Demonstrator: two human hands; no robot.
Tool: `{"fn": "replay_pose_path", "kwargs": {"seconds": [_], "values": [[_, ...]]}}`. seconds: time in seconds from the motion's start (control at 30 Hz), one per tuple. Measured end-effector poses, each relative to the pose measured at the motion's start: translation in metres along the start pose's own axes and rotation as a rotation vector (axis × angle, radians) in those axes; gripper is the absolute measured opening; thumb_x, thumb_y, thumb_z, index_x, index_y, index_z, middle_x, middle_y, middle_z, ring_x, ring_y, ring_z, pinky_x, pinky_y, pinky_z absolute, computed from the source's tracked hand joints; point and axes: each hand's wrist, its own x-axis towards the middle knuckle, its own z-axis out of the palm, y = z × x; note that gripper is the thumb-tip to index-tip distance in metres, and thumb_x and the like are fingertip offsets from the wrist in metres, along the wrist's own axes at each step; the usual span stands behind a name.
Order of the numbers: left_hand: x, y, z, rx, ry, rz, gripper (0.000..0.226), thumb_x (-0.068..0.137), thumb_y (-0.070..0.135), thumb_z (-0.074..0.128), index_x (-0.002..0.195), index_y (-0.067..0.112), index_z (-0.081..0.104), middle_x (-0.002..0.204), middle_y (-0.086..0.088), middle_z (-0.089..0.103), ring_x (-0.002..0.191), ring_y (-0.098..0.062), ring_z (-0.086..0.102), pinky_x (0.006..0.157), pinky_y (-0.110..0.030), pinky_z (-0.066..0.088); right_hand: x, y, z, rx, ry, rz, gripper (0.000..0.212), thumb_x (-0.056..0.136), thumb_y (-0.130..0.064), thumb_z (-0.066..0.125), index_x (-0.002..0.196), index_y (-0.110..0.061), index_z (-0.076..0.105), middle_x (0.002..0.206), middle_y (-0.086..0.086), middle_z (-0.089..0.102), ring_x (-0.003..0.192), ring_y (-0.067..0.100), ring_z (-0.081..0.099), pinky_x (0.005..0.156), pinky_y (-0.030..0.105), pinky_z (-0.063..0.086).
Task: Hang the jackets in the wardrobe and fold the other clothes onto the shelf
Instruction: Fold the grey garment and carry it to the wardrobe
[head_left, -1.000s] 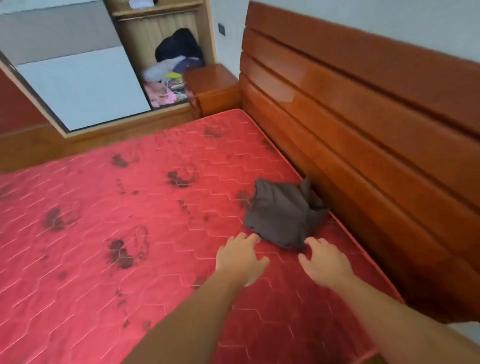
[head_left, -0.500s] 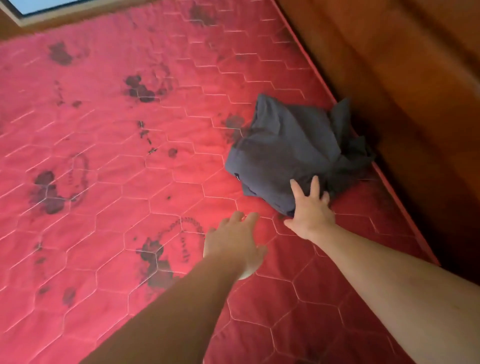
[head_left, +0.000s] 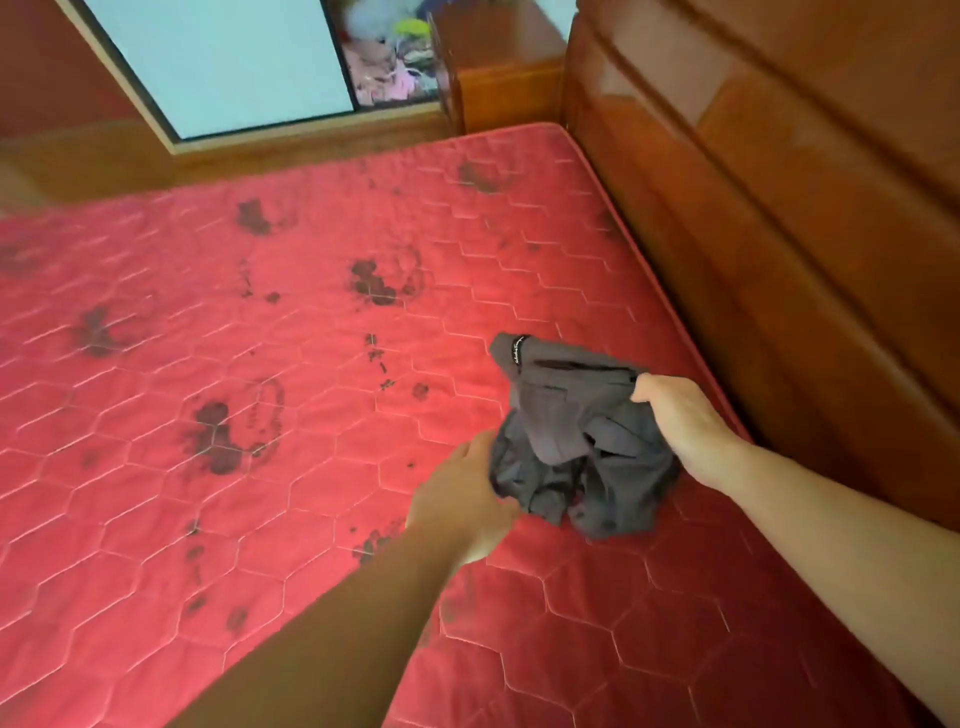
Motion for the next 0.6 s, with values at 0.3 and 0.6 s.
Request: {"fn": "replay_pose_path", "kwargs": {"seconds": [0.3,0.6], "values": [[-0.069,0.061,-0.198,-0.79,-0.075,0.172,0.077,0.064,0.004,0.071,0.135,0.024,0.047,0.114,-0.004,0.062,0.08,-0.018,0.057,0.071,-0.035,0.052,-0.153,-0.235,-0.072,0.416,-0.286,-0.29,0.02,0.076,-0.011,0.043,0.063,-0.014,0.059,0.062,0.003,0.059,0.058,0.019,0.057,0.06,0.03,0.042],[-0.174,0.093,-0.331,-1.209,-0.4,0.469,0.073,0.074,0.074,0.057,0.135,0.035,0.051,0.133,-0.005,0.059,0.121,-0.031,0.057,0.104,-0.048,0.042,-0.271,-0.355,-0.085,0.476,-0.099,-0.459,0.045,0.081,-0.014,0.045,0.038,-0.018,0.058,0.046,-0.001,0.056,0.048,0.014,0.057,0.058,0.022,0.043]]}}
